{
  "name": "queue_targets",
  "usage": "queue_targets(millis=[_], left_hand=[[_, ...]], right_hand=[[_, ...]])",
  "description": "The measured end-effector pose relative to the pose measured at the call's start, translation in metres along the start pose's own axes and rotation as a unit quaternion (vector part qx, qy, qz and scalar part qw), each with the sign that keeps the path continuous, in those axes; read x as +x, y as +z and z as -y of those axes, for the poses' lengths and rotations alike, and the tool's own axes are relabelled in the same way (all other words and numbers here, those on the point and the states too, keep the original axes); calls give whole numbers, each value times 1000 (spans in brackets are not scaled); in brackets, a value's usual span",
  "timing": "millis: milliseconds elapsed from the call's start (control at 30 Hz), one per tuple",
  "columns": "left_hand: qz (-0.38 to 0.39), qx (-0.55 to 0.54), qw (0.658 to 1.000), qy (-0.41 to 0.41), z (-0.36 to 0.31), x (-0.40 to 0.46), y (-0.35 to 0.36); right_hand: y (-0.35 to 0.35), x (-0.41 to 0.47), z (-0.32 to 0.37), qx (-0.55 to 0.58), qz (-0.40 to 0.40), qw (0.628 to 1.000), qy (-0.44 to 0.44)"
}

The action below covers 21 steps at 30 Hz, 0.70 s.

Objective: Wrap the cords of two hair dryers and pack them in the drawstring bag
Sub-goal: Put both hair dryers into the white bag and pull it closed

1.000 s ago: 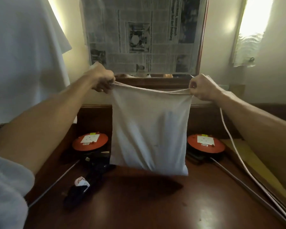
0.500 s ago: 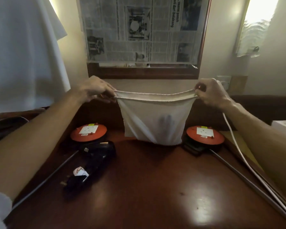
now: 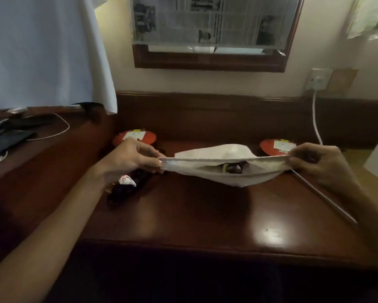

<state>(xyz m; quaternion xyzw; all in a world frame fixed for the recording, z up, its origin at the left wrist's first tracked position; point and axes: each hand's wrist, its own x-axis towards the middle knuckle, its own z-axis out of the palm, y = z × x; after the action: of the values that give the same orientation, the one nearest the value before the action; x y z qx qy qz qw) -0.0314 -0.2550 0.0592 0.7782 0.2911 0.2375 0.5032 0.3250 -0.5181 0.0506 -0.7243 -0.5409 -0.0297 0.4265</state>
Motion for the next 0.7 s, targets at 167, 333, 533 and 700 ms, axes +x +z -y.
queue_targets(millis=[167,333,533,700], left_hand=[[19,104,994,-14,56,-42,32],[106,231,965,-65,61,-59,40],[106,419,902,-16,3,-24,63],[84,402,911,35,25,59,148]], right_hand=[[29,-70,-23,21,96,994,51],[26,-88,-25,-26,171,978,114],[26,-40,2,-93,48,987,121],[125,-9,23,-165,61,982,75]])
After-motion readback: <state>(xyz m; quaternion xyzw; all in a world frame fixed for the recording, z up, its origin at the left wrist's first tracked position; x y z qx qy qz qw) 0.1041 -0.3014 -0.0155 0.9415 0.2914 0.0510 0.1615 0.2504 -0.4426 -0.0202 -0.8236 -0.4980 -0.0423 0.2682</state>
